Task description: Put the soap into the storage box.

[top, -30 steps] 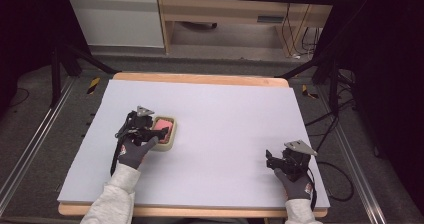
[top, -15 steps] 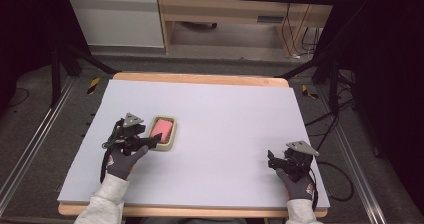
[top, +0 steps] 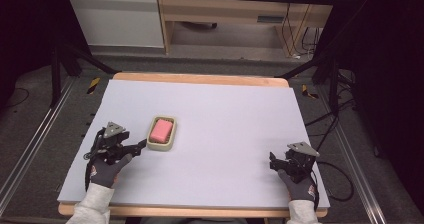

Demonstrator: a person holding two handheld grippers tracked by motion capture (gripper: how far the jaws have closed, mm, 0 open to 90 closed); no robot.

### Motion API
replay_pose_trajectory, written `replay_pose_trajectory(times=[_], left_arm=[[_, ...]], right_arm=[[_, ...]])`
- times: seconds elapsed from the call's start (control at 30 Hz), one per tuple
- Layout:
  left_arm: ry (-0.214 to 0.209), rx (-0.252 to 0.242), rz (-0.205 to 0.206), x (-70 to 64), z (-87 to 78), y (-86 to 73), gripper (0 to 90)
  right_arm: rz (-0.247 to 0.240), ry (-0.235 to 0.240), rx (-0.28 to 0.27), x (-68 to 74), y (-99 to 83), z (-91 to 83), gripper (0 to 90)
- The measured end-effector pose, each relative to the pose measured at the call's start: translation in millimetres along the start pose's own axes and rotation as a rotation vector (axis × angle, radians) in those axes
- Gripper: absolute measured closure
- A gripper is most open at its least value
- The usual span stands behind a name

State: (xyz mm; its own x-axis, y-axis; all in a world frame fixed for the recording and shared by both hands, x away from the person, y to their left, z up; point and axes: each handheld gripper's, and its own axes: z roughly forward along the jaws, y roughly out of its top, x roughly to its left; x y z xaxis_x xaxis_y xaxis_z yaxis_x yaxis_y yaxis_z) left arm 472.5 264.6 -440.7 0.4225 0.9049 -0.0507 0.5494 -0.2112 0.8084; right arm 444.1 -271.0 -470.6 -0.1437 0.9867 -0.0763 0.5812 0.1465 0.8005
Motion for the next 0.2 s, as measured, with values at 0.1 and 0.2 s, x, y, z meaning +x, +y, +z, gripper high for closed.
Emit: replay_pose_trajectory(times=[0.1,0.2], left_arm=[[0.033,0.001,-0.004,6.4,-2.9,-9.4,25.2],[0.054,-0.002,-0.015,10.8,-4.2,-13.2,25.2]], right_arm=[[0.002,-0.003,0.006,-0.2,-0.2,0.2,6.0],[0.001,0.000,0.003,-1.9,-0.5,-0.5,6.0]])
